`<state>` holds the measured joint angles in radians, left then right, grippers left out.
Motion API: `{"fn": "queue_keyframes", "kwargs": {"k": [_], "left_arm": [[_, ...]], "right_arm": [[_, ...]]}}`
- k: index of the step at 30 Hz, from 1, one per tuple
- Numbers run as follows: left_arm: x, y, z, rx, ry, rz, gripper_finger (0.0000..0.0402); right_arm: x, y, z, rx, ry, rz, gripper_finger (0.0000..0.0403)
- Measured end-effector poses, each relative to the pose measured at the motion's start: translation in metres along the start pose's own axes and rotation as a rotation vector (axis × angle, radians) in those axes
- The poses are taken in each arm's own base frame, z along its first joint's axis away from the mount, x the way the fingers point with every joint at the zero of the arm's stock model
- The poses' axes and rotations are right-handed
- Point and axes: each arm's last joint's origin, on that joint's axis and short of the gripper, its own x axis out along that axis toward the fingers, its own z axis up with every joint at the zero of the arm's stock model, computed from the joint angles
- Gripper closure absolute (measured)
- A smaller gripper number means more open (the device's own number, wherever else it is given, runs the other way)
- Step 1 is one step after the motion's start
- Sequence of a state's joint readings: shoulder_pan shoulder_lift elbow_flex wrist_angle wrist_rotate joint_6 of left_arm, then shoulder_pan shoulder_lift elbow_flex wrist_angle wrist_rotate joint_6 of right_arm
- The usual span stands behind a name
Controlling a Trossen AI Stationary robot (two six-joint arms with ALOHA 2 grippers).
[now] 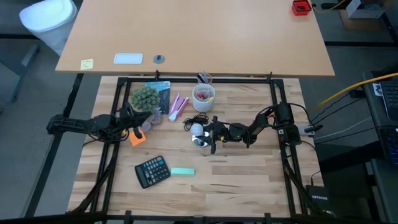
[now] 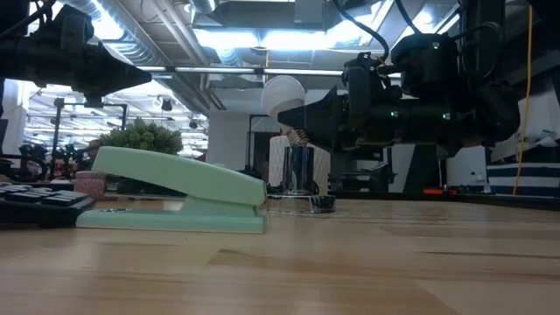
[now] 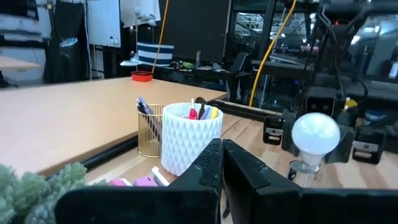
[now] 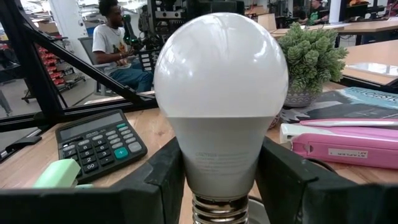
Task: Screw lightbulb
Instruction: Insert the lightbulb into the lamp
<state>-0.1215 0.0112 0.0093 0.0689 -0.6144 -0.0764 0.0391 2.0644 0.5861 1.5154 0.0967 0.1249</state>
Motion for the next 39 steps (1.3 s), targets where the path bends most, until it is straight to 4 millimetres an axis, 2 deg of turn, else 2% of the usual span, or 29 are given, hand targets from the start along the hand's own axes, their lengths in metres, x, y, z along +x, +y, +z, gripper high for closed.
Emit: {"fn": "queue_keyframes", "kwargs": {"k": [12,18,22,33,39], "left_arm": [[0.0,0.0,0.004,-0.157,-0.032,-0.012,0.0398],[0.0,-0.005,0.009,-0.227,-0.055,-0.156,0.0398],[0.003,-0.008,0.005,-0.262,-0.004,-0.19,0.0398],[0.028,-0.028,-0.002,-0.242,0.031,-0.229,0.0398],[0.052,-0.047,-0.01,-0.188,0.122,-0.224,0.0398]], "right_arm": [[0.0,0.0,0.0,0.0,0.0,0.002,0.0237],[0.0,0.0,0.0,0.0,0.0,0.003,0.0237],[0.0,0.0,0.0,0.0,0.0,0.003,0.0237],[0.0,0.0,0.0,0.0,0.0,0.003,0.0237],[0.0,0.0,0.0,0.0,0.0,0.003,0.0237]]}}
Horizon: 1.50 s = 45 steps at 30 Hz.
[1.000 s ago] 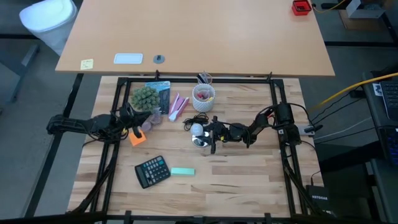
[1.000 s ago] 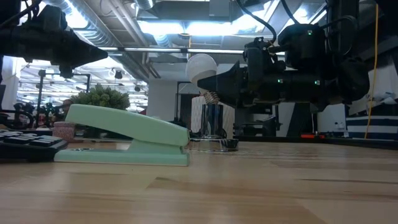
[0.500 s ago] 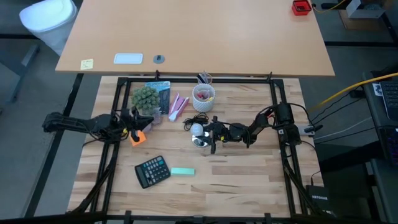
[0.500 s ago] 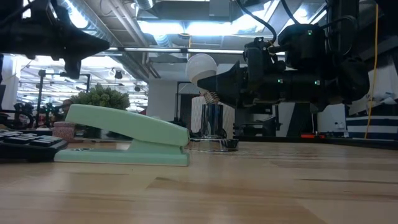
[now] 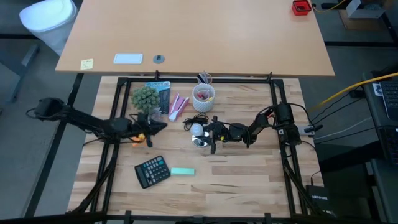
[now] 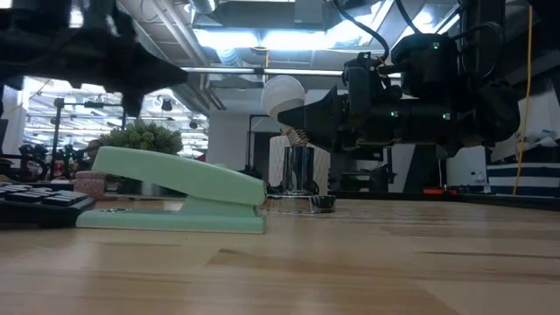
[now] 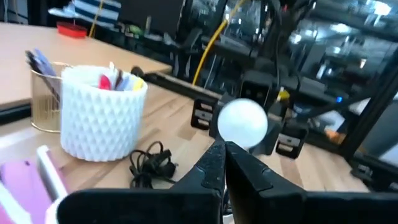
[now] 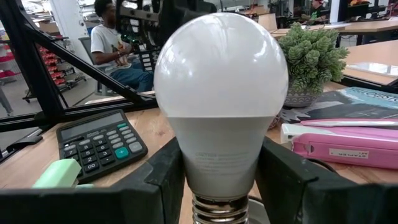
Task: Screw lightbulb
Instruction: Insert the lightbulb into the lamp
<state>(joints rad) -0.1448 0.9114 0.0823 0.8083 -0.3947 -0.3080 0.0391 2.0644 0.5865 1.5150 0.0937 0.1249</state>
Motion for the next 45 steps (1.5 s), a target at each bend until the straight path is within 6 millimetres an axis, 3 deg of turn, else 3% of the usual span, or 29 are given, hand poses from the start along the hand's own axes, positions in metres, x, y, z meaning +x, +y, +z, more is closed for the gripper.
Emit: {"fn": "queue_keyframes", "kwargs": {"k": [8,13,28,38,45], "left_arm": [[0.051,-0.015,-0.01,0.186,0.14,0.047,0.0398],[0.071,-0.015,-0.007,0.184,0.142,0.084,0.0398],[0.081,-0.013,0.001,0.217,0.143,0.115,0.0398],[0.09,-0.011,-0.023,0.177,0.237,0.069,0.0398],[0.111,-0.016,-0.029,0.223,0.187,0.05,0.0398]], "right_arm": [[0.0,0.0,0.0,0.0,0.0,0.0,0.0237],[0.0,0.0,0.0,0.0,0.0,0.001,0.0237],[0.0,0.0,0.0,-0.003,0.0,-0.003,0.0237],[0.0,-0.002,0.0,-0.004,-0.007,-0.072,0.0237],[0.0,-0.003,-0.003,-0.008,0.024,-0.076,0.0237]]}}
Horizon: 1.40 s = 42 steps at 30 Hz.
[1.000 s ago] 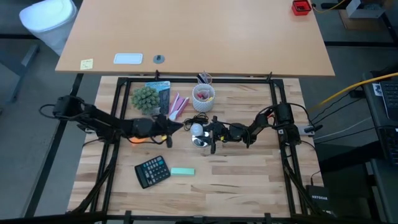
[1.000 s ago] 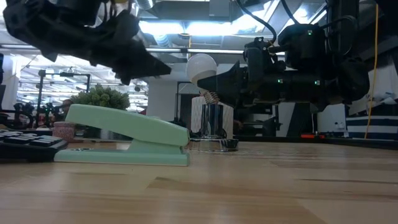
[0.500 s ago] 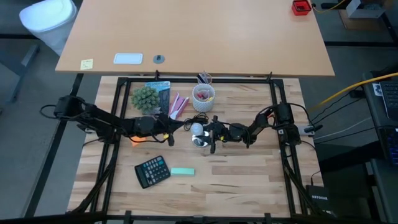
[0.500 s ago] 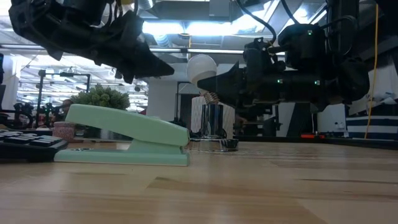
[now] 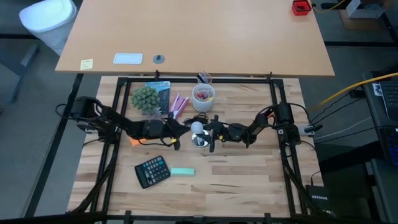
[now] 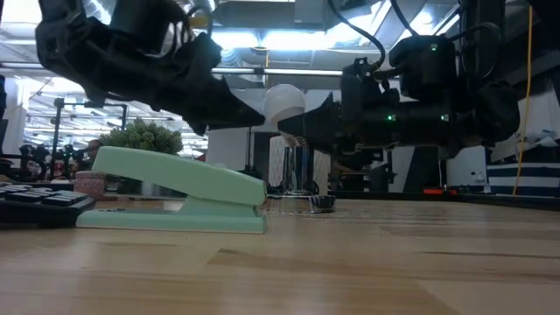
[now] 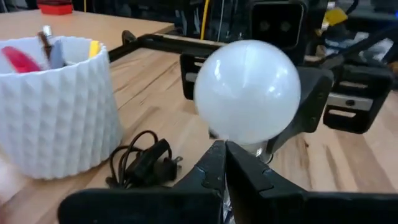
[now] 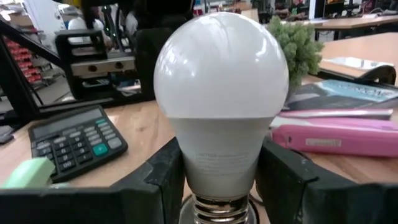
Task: Screw lightbulb
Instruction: Insert the lightbulb into the lamp
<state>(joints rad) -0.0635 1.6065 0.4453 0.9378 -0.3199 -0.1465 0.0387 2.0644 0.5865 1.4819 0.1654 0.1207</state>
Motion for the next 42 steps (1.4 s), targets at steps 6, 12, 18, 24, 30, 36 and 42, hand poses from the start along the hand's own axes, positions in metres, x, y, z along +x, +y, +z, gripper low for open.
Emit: {"fn": "queue_keyframes", "kwargs": {"k": [6,12,18,24,30,36,42], "left_arm": [[0.011,-0.004,-0.001,0.059,0.014,0.006,0.0398],[0.011,-0.004,0.001,0.074,0.007,0.002,0.0398],[0.011,-0.006,0.002,0.102,0.002,-0.006,0.0398],[0.009,-0.01,0.001,0.155,0.008,-0.018,0.0398],[0.009,-0.011,0.001,0.209,0.015,-0.014,0.0398],[0.009,-0.01,-0.001,0.267,0.035,0.039,0.0398],[0.006,-0.008,0.007,0.291,0.008,0.087,0.04]], "right_arm": [[0.0,0.0,-0.002,-0.003,0.018,-0.003,0.0237],[0.0,0.0,-0.003,-0.006,0.035,-0.004,0.0237],[0.0,0.0,-0.004,-0.007,0.044,-0.004,0.0237],[0.0,0.0,-0.005,-0.011,0.06,0.0,0.0237],[0.0,0.0,-0.005,-0.011,0.062,0.0,0.0237],[0.0,0.0,-0.006,-0.036,0.064,-0.004,0.0237],[0.0,0.0,-0.006,-0.039,0.065,0.001,0.0237]]}}
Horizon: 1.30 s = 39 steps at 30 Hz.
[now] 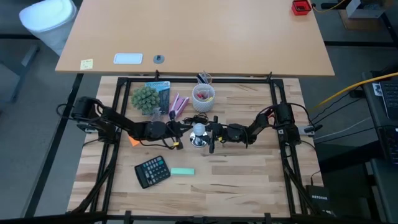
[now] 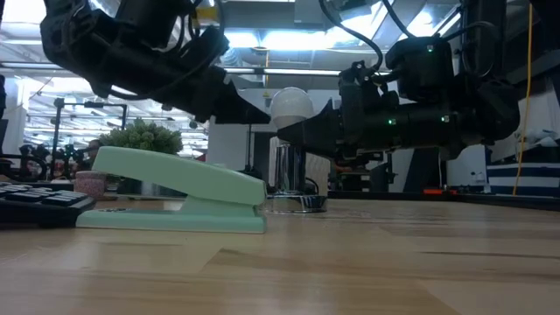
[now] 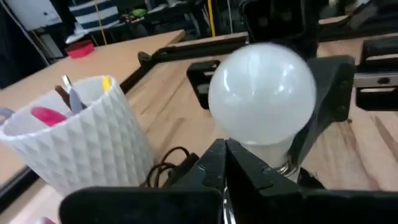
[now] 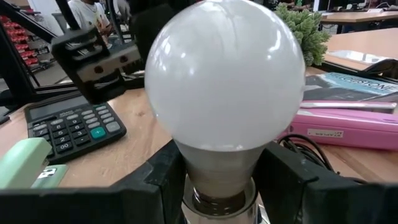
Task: Screw lightbulb
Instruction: Insert the lightbulb into the lamp
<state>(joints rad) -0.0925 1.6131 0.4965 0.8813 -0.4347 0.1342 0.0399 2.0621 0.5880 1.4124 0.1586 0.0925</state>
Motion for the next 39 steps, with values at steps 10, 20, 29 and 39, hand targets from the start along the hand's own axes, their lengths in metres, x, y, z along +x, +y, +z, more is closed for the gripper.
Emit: {"fn": "queue_keyframes", "kwargs": {"k": [10,20,29,39], "left_arm": [[-0.013,0.012,0.026,0.029,-0.089,0.095,0.0401],[-0.013,0.013,0.057,-0.076,-0.27,-0.035,0.0401],[0.007,0.003,0.061,-0.089,-0.223,-0.116,0.04],[0.014,-0.001,0.053,-0.061,-0.184,-0.108,0.04]], "right_arm": [[0.0,0.0,-0.001,-0.001,0.004,0.018,0.0237],[0.0,0.0,-0.001,-0.001,0.004,0.019,0.0237],[0.0,0.001,0.0,-0.001,0.003,0.02,0.0237],[0.001,0.001,0.0,-0.001,0.001,0.02,0.0237]]}}
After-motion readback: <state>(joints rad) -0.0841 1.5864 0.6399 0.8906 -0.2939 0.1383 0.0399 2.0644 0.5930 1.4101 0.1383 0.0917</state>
